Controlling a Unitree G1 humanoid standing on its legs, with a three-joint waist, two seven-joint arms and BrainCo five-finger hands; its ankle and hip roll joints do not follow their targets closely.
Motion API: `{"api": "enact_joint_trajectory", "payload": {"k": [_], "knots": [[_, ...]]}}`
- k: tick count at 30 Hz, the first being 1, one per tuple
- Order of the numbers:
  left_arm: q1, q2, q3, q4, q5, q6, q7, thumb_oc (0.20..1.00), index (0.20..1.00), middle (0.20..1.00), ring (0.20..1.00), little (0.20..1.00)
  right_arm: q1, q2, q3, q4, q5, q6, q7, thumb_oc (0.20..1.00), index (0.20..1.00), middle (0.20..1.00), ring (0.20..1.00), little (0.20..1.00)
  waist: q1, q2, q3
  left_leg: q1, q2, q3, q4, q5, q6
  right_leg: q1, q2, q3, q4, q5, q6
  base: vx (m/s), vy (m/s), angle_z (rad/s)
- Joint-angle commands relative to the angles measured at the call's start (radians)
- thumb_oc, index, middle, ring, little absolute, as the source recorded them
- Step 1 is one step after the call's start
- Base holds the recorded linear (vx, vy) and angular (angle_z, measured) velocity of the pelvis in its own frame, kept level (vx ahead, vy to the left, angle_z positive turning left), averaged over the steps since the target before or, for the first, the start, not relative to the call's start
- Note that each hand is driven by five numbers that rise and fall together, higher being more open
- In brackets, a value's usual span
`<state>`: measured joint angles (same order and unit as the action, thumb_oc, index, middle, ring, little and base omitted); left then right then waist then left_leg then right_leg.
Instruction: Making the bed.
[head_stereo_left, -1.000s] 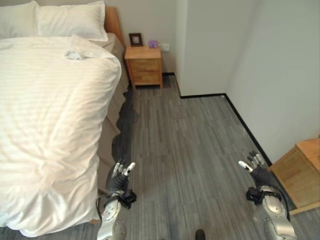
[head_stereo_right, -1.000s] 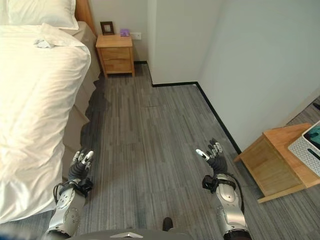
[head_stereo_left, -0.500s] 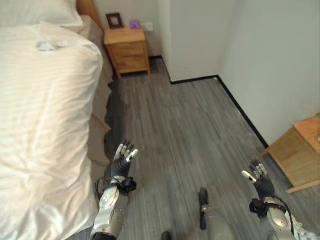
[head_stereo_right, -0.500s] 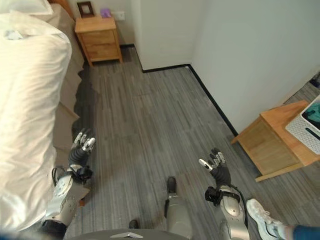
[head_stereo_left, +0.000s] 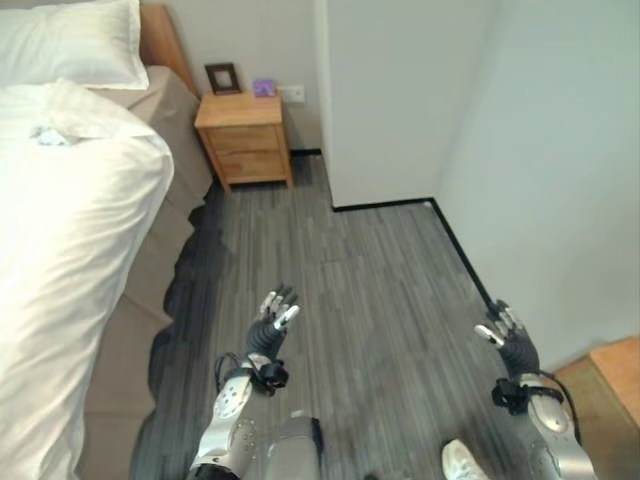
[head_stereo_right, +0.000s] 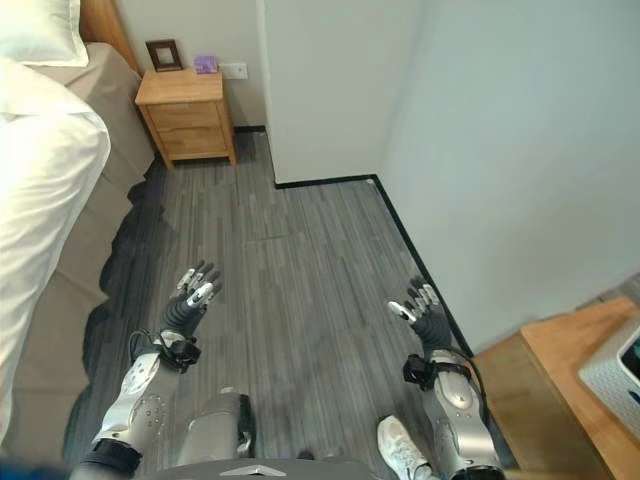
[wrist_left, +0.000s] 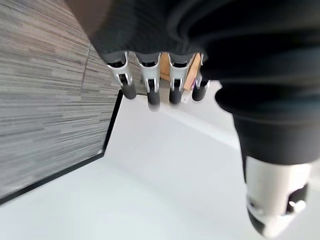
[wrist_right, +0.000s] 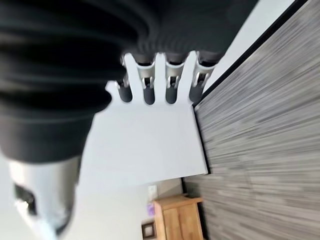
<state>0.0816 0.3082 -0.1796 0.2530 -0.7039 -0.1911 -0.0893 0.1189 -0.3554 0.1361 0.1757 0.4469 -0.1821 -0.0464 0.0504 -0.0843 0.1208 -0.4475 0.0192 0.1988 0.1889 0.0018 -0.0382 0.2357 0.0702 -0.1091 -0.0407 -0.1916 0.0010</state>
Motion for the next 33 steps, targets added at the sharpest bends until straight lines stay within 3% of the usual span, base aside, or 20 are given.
{"api": "enact_joint_trajectory", "payload": {"k": [1, 2, 4, 5, 7, 11, 12, 13, 14, 17, 19, 20, 21, 22, 24, 25, 28, 30, 31, 33], "knots": [[-0.035, -0.001, 0.012, -0.153, -0.015, -0.006, -0.058, 1.0, 1.0, 1.0, 1.0, 1.0, -0.06, 0.027, -0.033, -0.046, -0.031, -0.017, 0.038, 1.0, 1.0, 1.0, 1.0, 1.0, 0.071, -0.003, -0.013, 0.243, -0.019, -0.038, -0.187, 0.195, 0.019, 0.04, -0.099, 0.101, 0.133, 0.172, 0.12, 0.63, 0.015, -0.65], [-0.035, -0.001, 0.012, -0.153, -0.015, -0.006, -0.058, 1.0, 1.0, 1.0, 1.0, 1.0, -0.06, 0.027, -0.033, -0.046, -0.032, -0.017, 0.038, 1.0, 1.0, 1.0, 1.0, 1.0, 0.074, -0.001, -0.015, 0.24, -0.016, -0.036, -0.186, 0.196, 0.019, 0.036, -0.097, 0.104, 0.134, 0.175, 0.119, 0.82, 0.022, -0.91], [-0.041, -0.004, -0.021, -0.159, -0.015, 0.009, -0.059, 1.0, 1.0, 1.0, 1.0, 1.0, -0.065, 0.054, -0.008, -0.055, -0.061, -0.021, 0.036, 1.0, 1.0, 1.0, 1.0, 1.0, 0.084, -0.02, -0.015, 0.273, -0.031, -0.041, -0.118, 0.136, 0.069, -0.062, -0.111, 0.112, 0.518, 0.428, 0.231, 0.48, 0.072, -0.91], [-0.061, -0.002, -0.037, -0.169, -0.001, 0.008, -0.043, 1.0, 1.0, 1.0, 1.0, 1.0, -0.075, 0.08, 0.013, -0.057, -0.038, -0.021, 0.037, 1.0, 1.0, 1.0, 1.0, 1.0, 0.072, 0.005, -0.002, 0.34, -0.015, -0.043, -0.133, 0.108, 0.087, -0.167, -0.141, 0.082, 0.684, 0.481, 0.229, 0.54, 0.152, -0.69], [-0.086, 0.001, -0.066, -0.162, 0.007, 0.014, -0.057, 1.0, 1.0, 1.0, 1.0, 1.0, -0.083, 0.098, 0.032, -0.043, -0.018, -0.019, 0.059, 1.0, 1.0, 1.0, 1.0, 1.0, 0.025, 0.037, 0.019, 0.432, -0.004, -0.076, -0.17, 0.081, 0.107, -0.311, -0.141, 0.058, 0.813, 0.402, 0.196, 0.55, 0.104, 0.17], [-0.111, 0.007, -0.103, -0.169, -0.014, 0.025, -0.094, 1.0, 1.0, 1.0, 1.0, 1.0, -0.055, 0.093, 0.01, -0.067, -0.021, -0.007, 0.067, 1.0, 1.0, 1.0, 1.0, 1.0, -0.04, 0.049, 0.021, 0.556, -0.013, -0.172, -0.198, 0.038, 0.089, -0.398, -0.201, 0.04, 0.549, 0.292, 0.149, 0.69, -0.161, 1.07], [-0.124, 0.006, -0.116, -0.164, -0.023, 0.022, -0.103, 1.0, 1.0, 1.0, 1.0, 1.0, -0.049, 0.093, -0.016, -0.066, -0.015, -0.016, 0.055, 1.0, 1.0, 1.0, 1.0, 1.0, -0.063, 0.036, 0.016, 0.607, -0.018, -0.225, -0.198, -0.015, 0.056, -0.388, -0.24, 0.064, 0.195, 0.304, 0.161, 0.68, -0.267, 1.56], [-0.125, 0.006, -0.117, -0.164, -0.023, 0.022, -0.103, 1.0, 1.0, 1.0, 1.0, 1.0, -0.049, 0.093, -0.016, -0.066, -0.015, -0.015, 0.055, 1.0, 1.0, 1.0, 1.0, 1.0, -0.065, 0.037, 0.018, 0.608, -0.017, -0.227, -0.198, -0.015, 0.056, -0.381, -0.239, 0.06, 0.184, 0.309, 0.161, 0.8, -0.38, 1.38], [-0.132, 0.015, -0.117, -0.159, -0.019, 0.013, -0.101, 1.0, 1.0, 1.0, 1.0, 1.0, -0.035, 0.09, -0.032, -0.078, -0.013, -0.02, 0.042, 1.0, 1.0, 1.0, 1.0, 1.0, -0.082, 0.027, 0.007, 0.635, 0.0, -0.269, -0.214, -0.036, 0.029, -0.37, -0.242, 0.161, 0.045, 0.325, 0.206, 0.33, -0.168, 0.79], [-0.135, 0.026, -0.122, -0.166, -0.017, 0.008, -0.102, 1.0, 1.0, 1.0, 1.0, 1.0, -0.044, 0.084, -0.033, -0.082, 0.007, -0.022, 0.042, 1.0, 1.0, 1.0, 1.0, 1.0, -0.074, 0.017, 0.001, 0.659, 0.034, -0.293, -0.192, -0.057, 0.006, -0.358, -0.243, 0.159, 0.051, 0.338, 0.222, 0.43, -0.307, 1.11], [-0.121, 0.018, -0.116, -0.165, -0.045, 0.026, -0.128, 1.0, 1.0, 1.0, 1.0, 1.0, -0.078, 0.058, -0.024, -0.07, -0.002, -0.026, 0.039, 1.0, 1.0, 1.0, 1.0, 1.0, -0.071, 0.016, -0.002, 0.611, 0.082, -0.313, -0.024, 0.03, -0.03, -0.35, -0.222, 0.149, 0.095, 0.335, 0.2, 0.38, -0.391, 0.85], [-0.121, 0.019, -0.112, -0.164, -0.051, 0.025, -0.123, 1.0, 1.0, 1.0, 1.0, 1.0, -0.09, 0.045, -0.027, -0.078, -0.004, -0.031, 0.027, 1.0, 1.0, 1.0, 1.0, 1.0, -0.076, 0.005, 0.004, 0.538, 0.102, -0.298, 0.124, 0.085, -0.032, -0.33, -0.216, 0.133, 0.088, 0.329, 0.172, 0.36, -0.617, 0.57], [-0.117, 0.023, -0.105, -0.183, -0.058, 0.037, -0.135, 1.0, 1.0, 1.0, 1.0, 1.0, -0.091, 0.03, -0.052, -0.101, 0.03, -0.048, 0.023, 1.0, 1.0, 1.0, 1.0, 1.0, -0.071, -0.024, 0.034, 0.395, 0.132, -0.231, 0.383, 0.122, 0.004, -0.276, -0.206, 0.104, 0.061, 0.32, 0.12, 0.3, -0.612, 0.36], [-0.111, 0.023, -0.098, -0.187, -0.081, 0.046, -0.134, 1.0, 1.0, 1.0, 1.0, 1.0, -0.096, 0.019, -0.067, -0.107, 0.021, -0.052, 0.006, 1.0, 1.0, 1.0, 1.0, 1.0, -0.073, -0.029, 0.044, 0.37, 0.152, -0.166, 0.406, 0.111, 0.01, -0.25, -0.198, 0.073, 0.042, 0.31, 0.105, 0.28, -0.517, 0.58], [-0.106, 0.021, -0.095, -0.192, -0.118, 0.069, -0.176, 1.0, 1.0, 1.0, 1.0, 1.0, -0.09, 0.003, -0.096, -0.121, 0.005, -0.048, -0.013, 1.0, 1.0, 1.0, 1.0, 1.0, -0.076, -0.025, 0.044, 0.35, 0.158, -0.064, 0.379, 0.092, -0.013, -0.206, -0.188, 0.053, 0.004, 0.298, 0.103, 0.28, -0.225, 0.6], [-0.102, 0.014, -0.082, -0.178, -0.141, 0.074, -0.187, 1.0, 1.0, 1.0, 1.0, 1.0, -0.064, -0.007, -0.143, -0.166, 0.008, -0.055, -0.011, 1.0, 1.0, 1.0, 1.0, 1.0, -0.095, -0.016, 0.028, 0.359, 0.185, 0.085, 0.278, 0.08, -0.024, -0.185, -0.184, 0.007, -0.01, 0.287, 0.1, 0.37, -0.138, 0.15], [-0.104, -0.01, -0.048, -0.128, -0.18, 0.071, -0.19, 1.0, 1.0, 1.0, 1.0, 1.0, -0.006, -0.026, -0.22, -0.231, -0.023, -0.076, -0.009, 1.0, 1.0, 1.0, 1.0, 1.0, -0.146, 0.012, 0.007, 0.454, 0.241, 0.34, 0.15, 0.089, -0.068, -0.173, -0.177, -0.076, 0.015, 0.229, 0.096, 0.19, -0.057, 0.59], [-0.108, -0.035, -0.024, -0.104, -0.19, 0.052, -0.169, 1.0, 1.0, 1.0, 1.0, 1.0, 0.022, -0.019, -0.25, -0.269, -0.03, -0.084, -0.007, 1.0, 1.0, 1.0, 1.0, 1.0, -0.169, 0.031, 0.0, 0.484, 0.246, 0.375, 0.092, 0.083, -0.081, -0.174, -0.188, -0.139, 0.059, 0.195, 0.099, 0.05, 0.092, 0.93], [-0.105, -0.046, -0.006, -0.089, -0.203, 0.038, -0.148, 1.0, 1.0, 1.0, 1.0, 1.0, 0.024, -0.009, -0.242, -0.274, -0.019, -0.086, 0.004, 1.0, 1.0, 1.0, 1.0, 1.0, -0.161, 0.046, -0.002, 0.512, 0.18, 0.292, -0.017, 0.051, -0.062, -0.196, -0.204, -0.163, 0.099, 0.199, 0.118, -0.01, 0.245, 0.26], [-0.103, -0.054, 0.008, -0.083, -0.199, 0.029, -0.125, 1.0, 1.0, 1.0, 1.0, 1.0, 0.037, -0.002, -0.235, -0.29, -0.015, -0.075, 0.028, 1.0, 1.0, 1.0, 1.0, 1.0, -0.189, 0.052, 0.011, 0.582, 0.075, 0.226, -0.176, -0.017, 0.011, -0.282, -0.288, -0.18, 0.312, 0.273, 0.178, -0.09, 0.275, 0.68]]}}
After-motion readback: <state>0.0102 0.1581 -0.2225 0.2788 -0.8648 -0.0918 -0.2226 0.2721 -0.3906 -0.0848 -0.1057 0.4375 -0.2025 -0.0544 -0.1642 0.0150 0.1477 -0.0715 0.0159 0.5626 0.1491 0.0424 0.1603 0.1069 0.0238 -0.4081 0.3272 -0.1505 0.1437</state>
